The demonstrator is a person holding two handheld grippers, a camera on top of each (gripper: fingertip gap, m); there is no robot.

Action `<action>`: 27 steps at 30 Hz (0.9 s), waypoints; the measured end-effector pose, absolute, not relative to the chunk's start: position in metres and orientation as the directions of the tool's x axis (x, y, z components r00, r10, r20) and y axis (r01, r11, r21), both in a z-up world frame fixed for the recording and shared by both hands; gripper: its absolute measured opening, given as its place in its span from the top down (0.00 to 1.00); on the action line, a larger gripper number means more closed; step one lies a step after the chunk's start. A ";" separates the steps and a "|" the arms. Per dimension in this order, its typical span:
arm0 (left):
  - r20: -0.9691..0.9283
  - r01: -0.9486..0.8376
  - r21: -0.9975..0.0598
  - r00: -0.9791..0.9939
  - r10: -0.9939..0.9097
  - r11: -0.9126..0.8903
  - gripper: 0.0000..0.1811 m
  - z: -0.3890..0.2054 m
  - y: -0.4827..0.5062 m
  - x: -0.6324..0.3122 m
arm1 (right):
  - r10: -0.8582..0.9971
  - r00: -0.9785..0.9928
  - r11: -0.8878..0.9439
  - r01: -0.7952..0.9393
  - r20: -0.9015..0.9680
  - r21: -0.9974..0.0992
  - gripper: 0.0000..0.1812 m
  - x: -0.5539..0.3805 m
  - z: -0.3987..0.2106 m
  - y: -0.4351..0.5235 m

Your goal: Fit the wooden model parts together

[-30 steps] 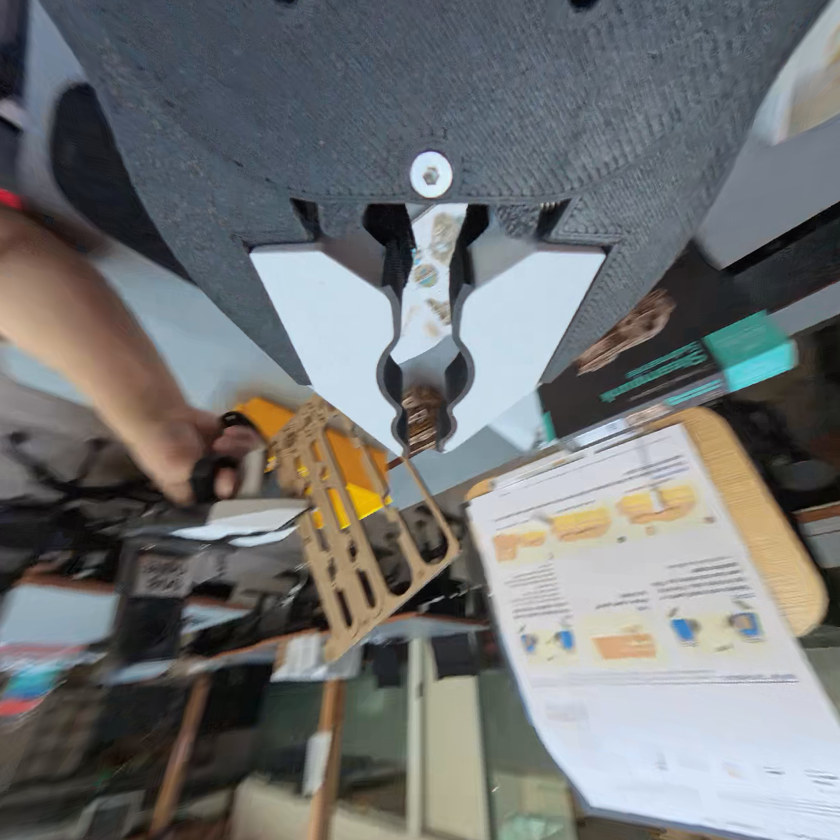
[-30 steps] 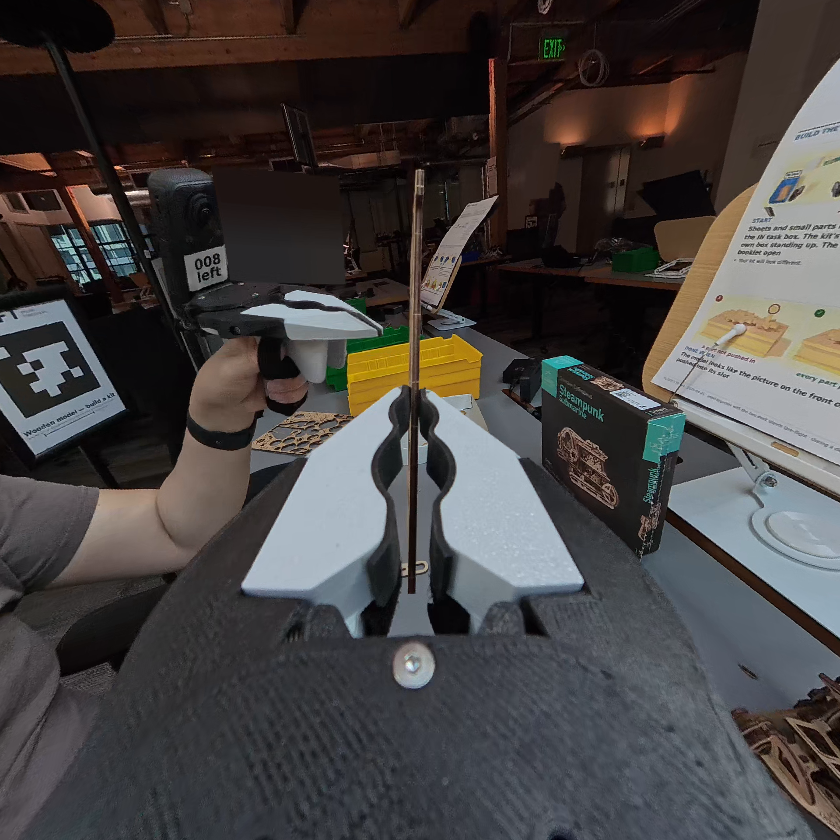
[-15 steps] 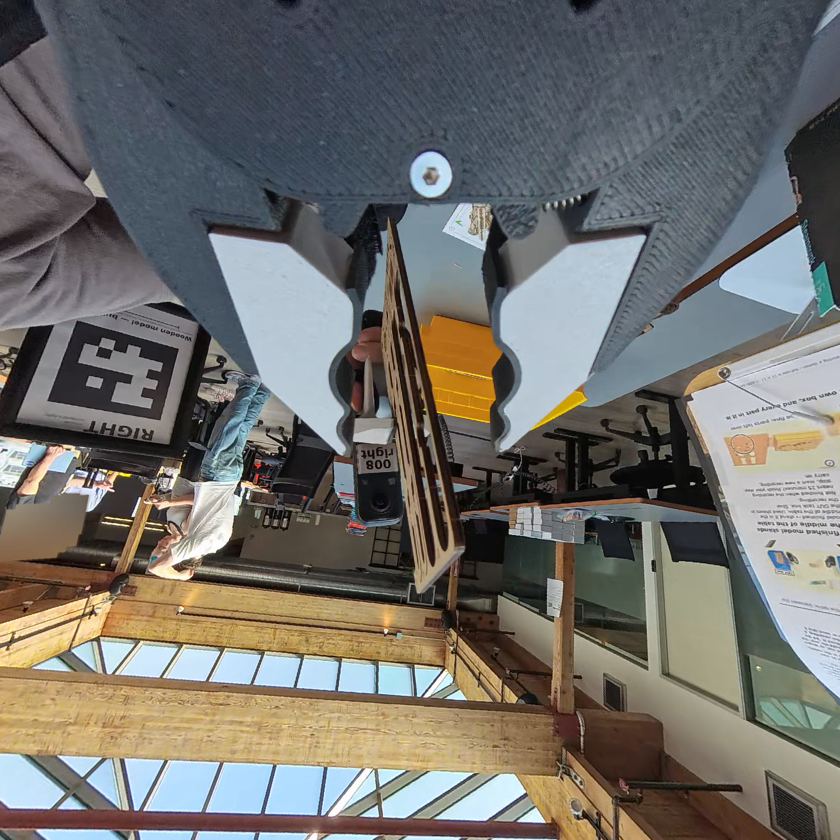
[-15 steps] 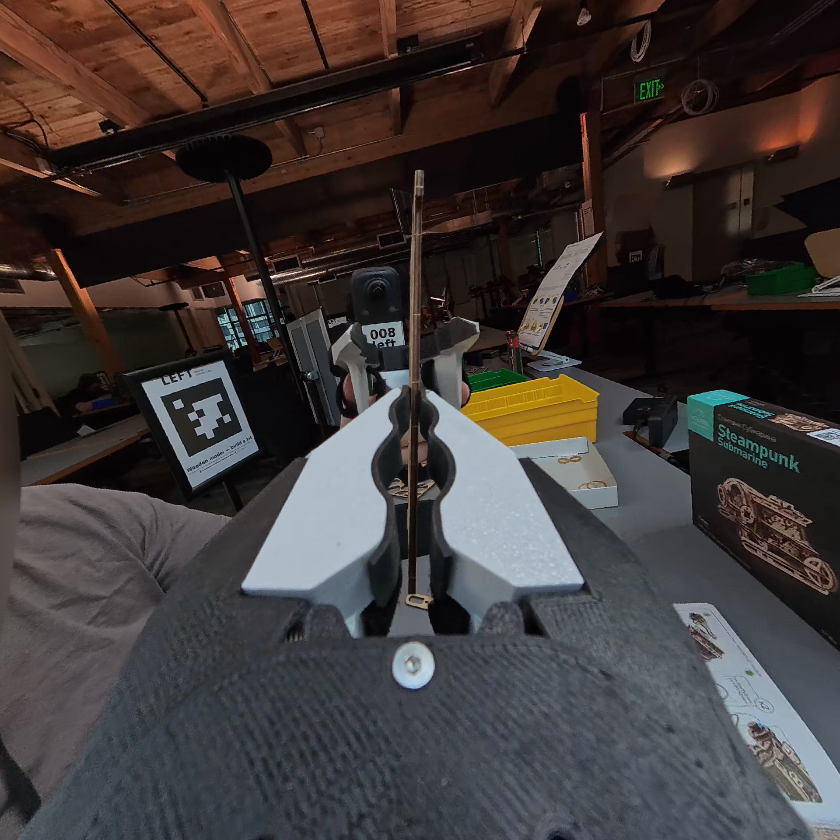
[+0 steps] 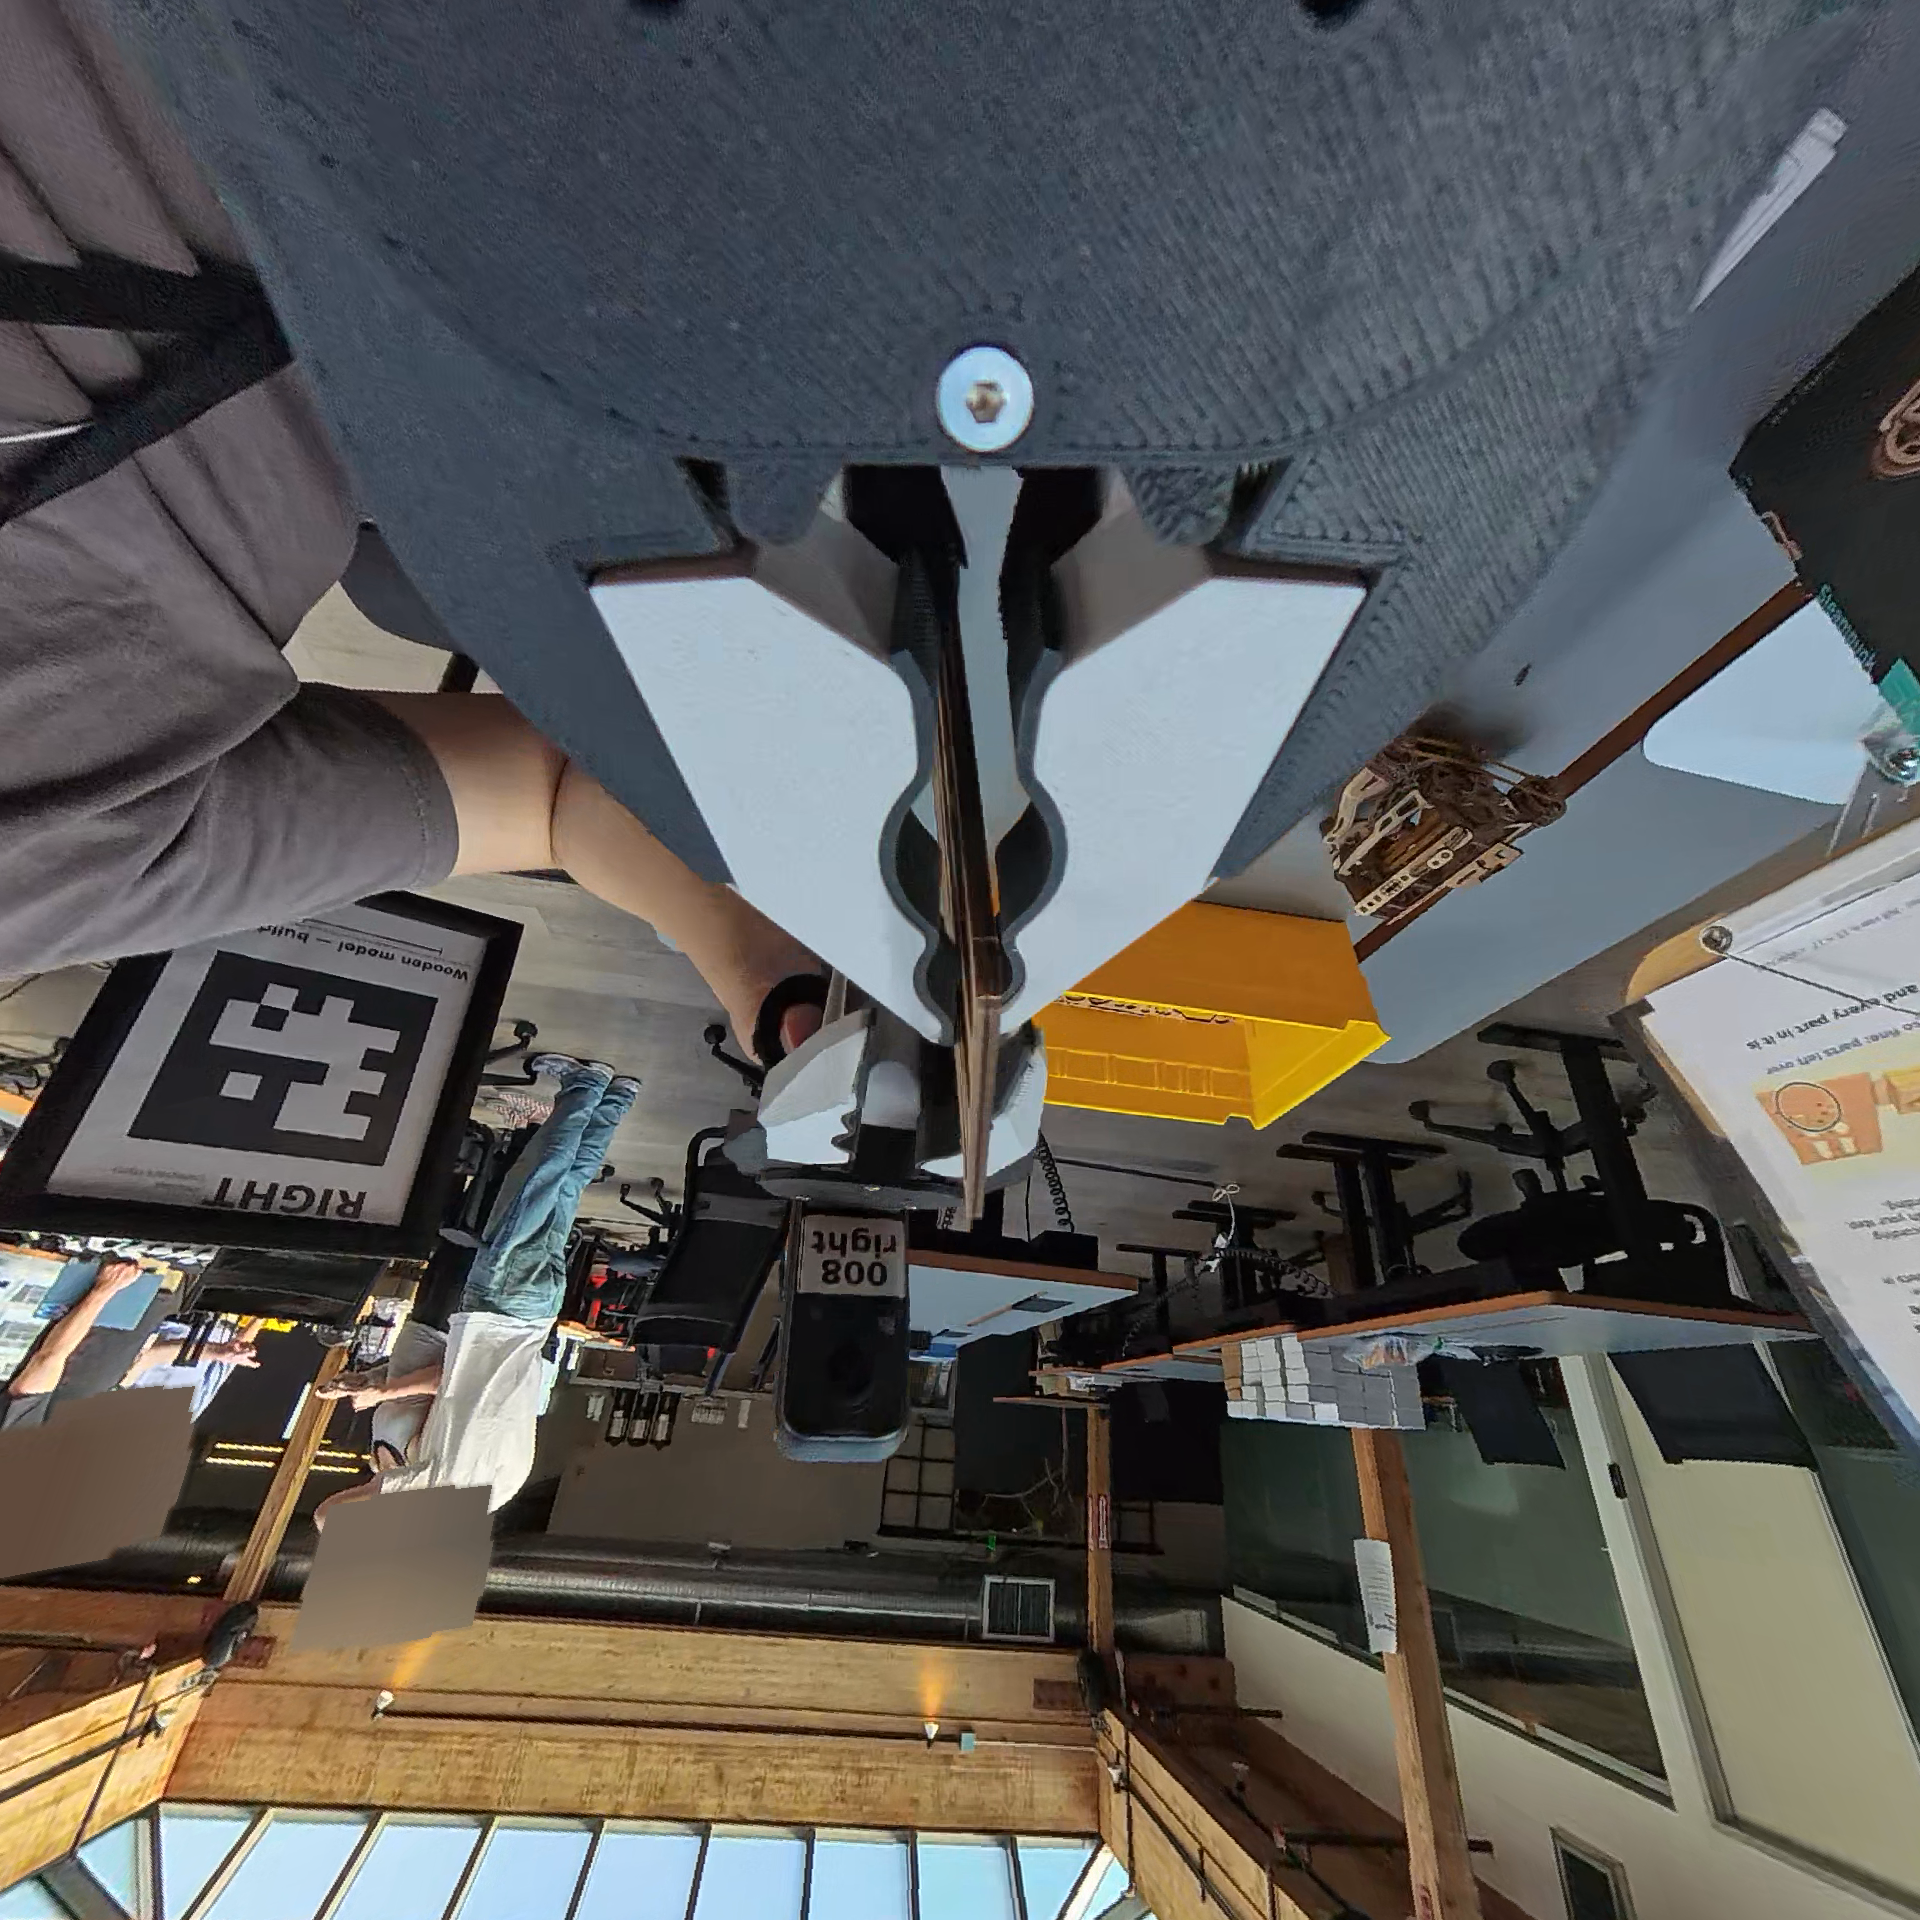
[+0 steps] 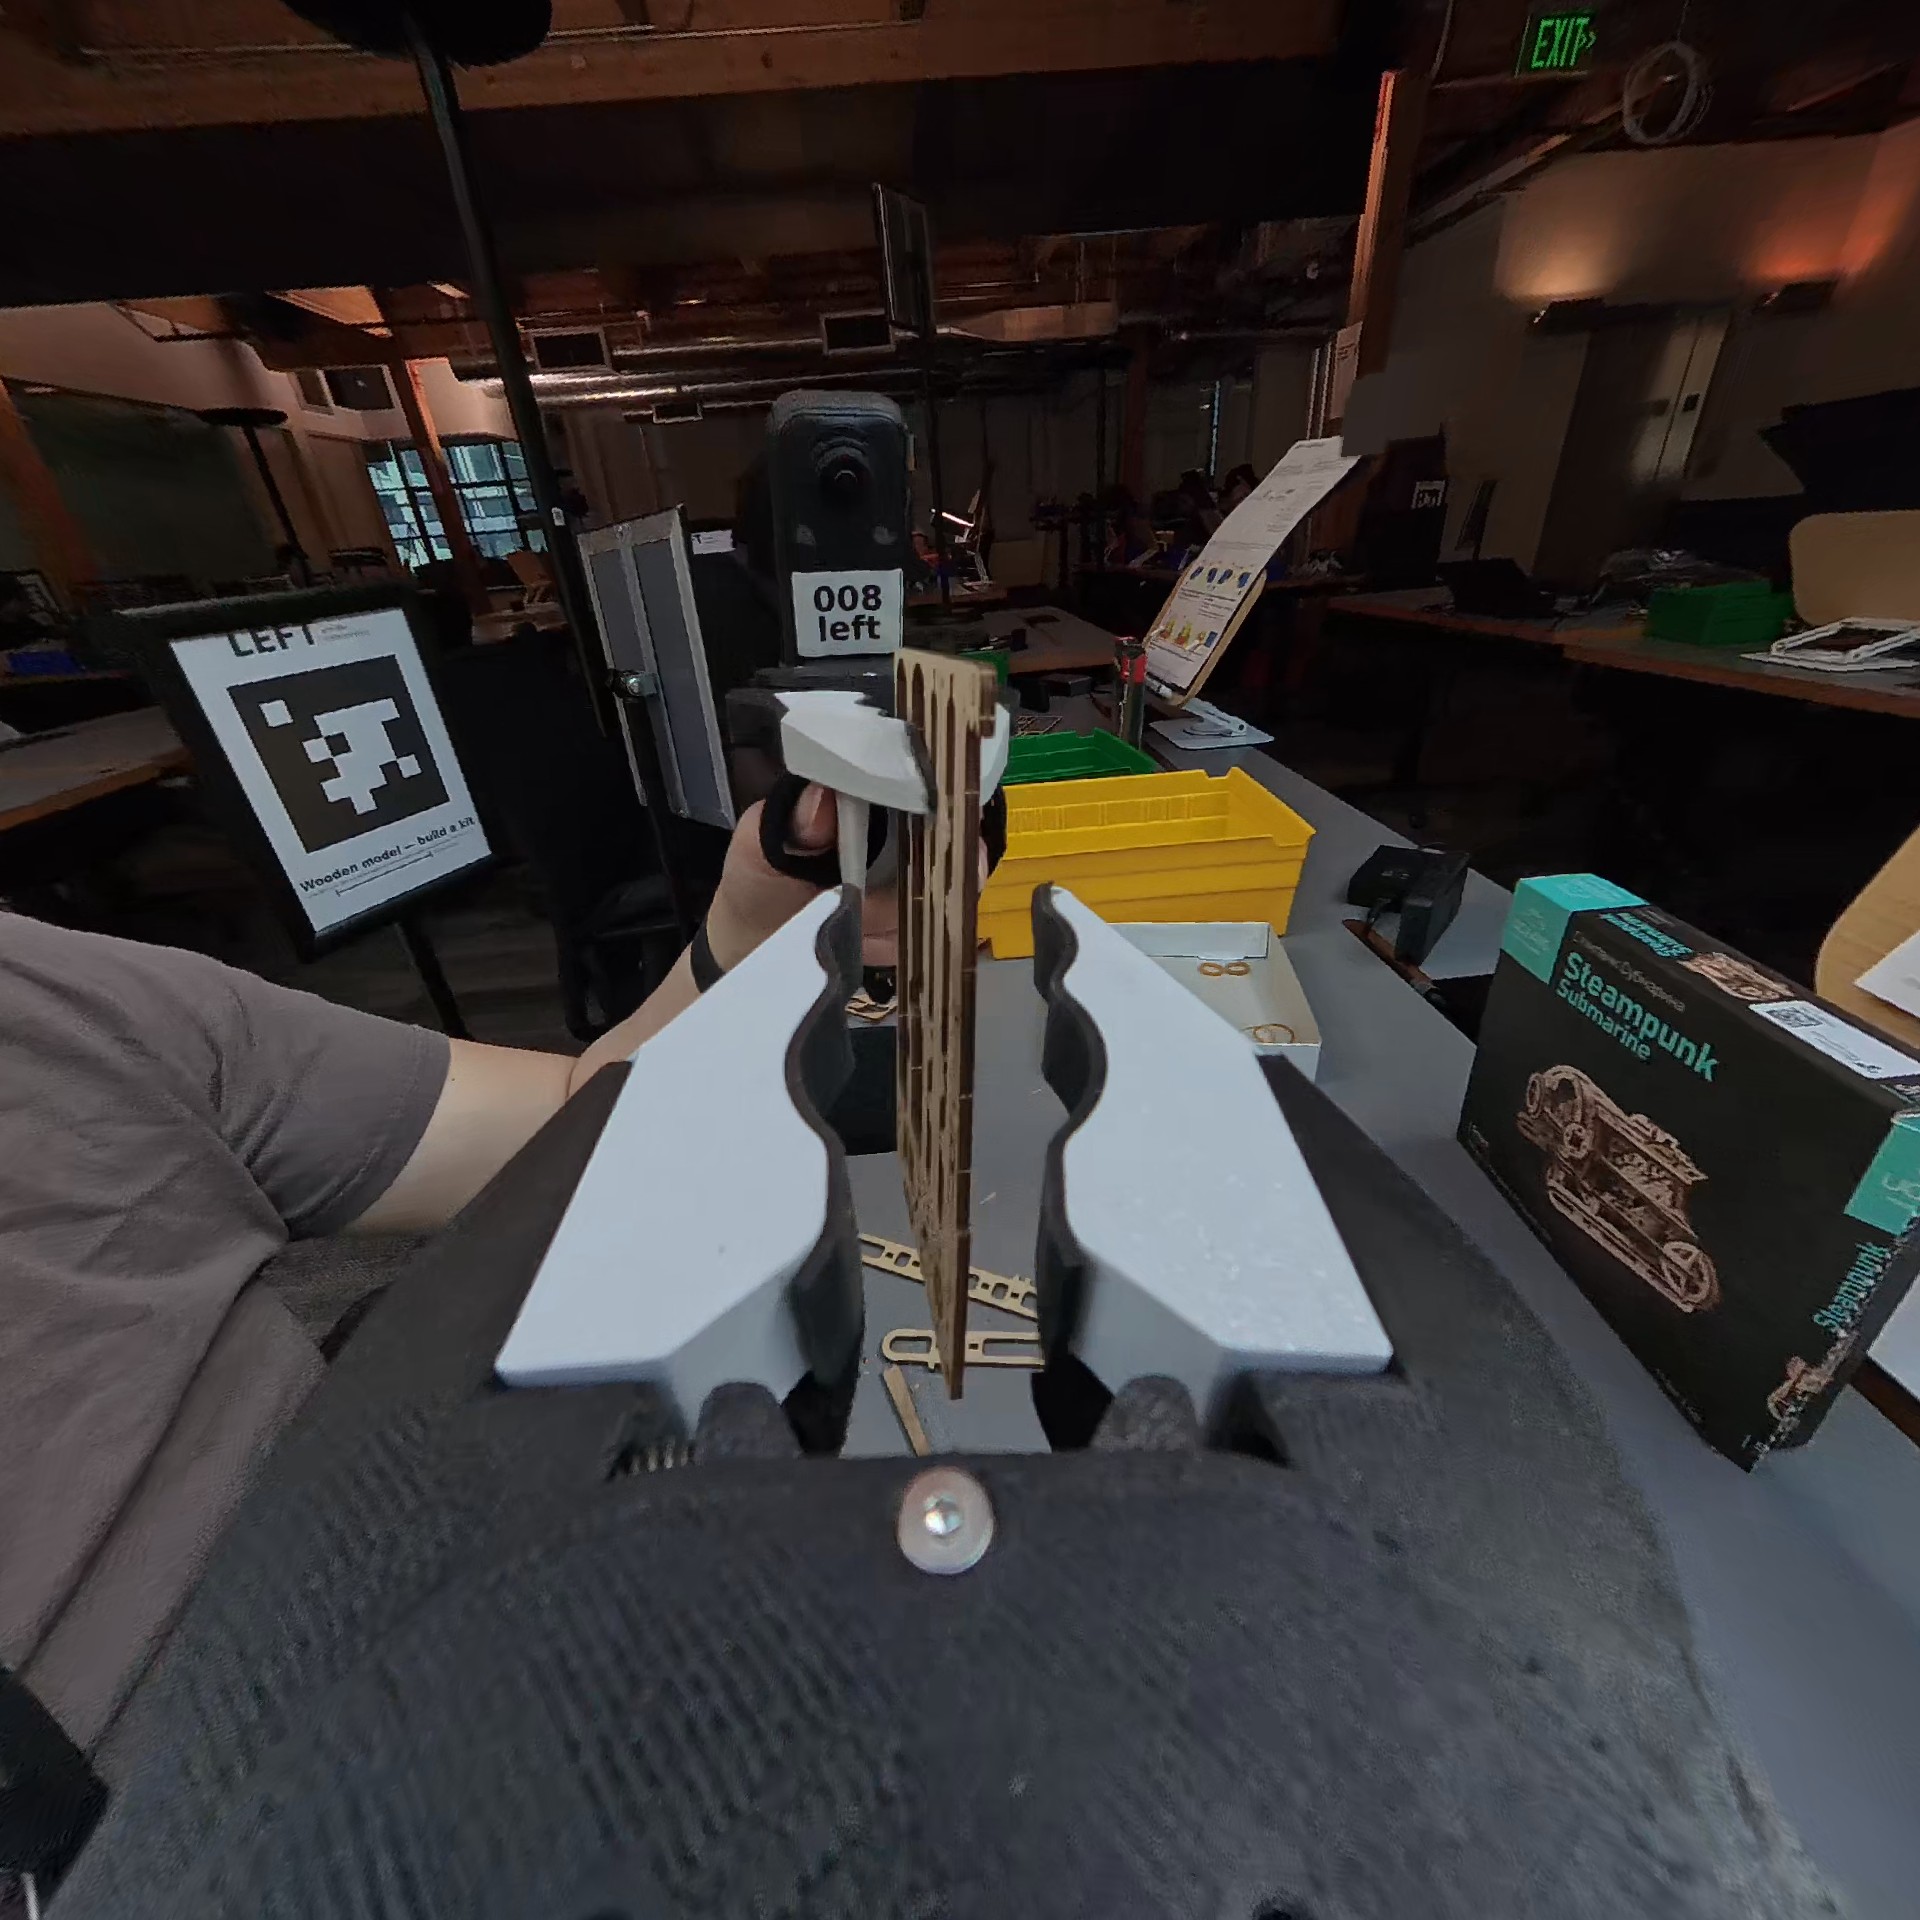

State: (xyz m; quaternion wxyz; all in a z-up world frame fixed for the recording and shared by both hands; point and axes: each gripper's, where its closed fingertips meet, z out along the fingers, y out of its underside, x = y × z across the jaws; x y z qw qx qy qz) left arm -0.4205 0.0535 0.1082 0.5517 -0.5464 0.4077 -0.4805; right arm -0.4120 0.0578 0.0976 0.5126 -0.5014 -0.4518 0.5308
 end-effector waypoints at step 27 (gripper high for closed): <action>0.026 0.024 -0.999 0.164 -0.986 -0.023 1.00 0.102 0.037 -0.403 | 0.999 -0.015 -0.047 -0.057 -0.047 -0.997 0.99 -0.413 0.098 0.040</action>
